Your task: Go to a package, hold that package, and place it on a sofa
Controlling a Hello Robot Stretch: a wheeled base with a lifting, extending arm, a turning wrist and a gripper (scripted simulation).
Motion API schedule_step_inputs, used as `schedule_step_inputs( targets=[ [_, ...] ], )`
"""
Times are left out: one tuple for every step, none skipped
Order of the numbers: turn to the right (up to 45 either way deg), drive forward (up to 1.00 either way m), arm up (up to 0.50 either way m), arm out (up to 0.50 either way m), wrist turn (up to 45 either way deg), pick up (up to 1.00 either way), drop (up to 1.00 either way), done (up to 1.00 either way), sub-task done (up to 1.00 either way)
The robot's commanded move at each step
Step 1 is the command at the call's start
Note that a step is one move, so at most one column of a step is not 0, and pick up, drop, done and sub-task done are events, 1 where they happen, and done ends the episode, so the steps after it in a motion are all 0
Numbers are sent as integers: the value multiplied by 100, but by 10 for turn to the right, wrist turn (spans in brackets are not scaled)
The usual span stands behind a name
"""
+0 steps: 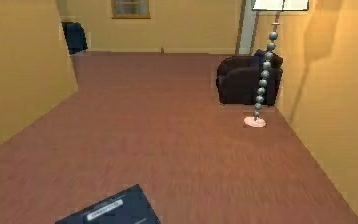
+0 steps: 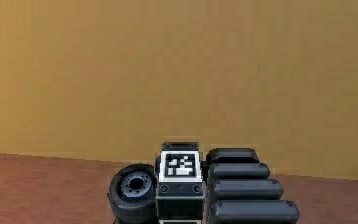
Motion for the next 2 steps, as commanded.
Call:
schedule_step_inputs(
  targets=[
    [-270,0,0,0,0,0,0,0,0],
    [0,15,0,0,0,0,0,0,0]
  ],
)
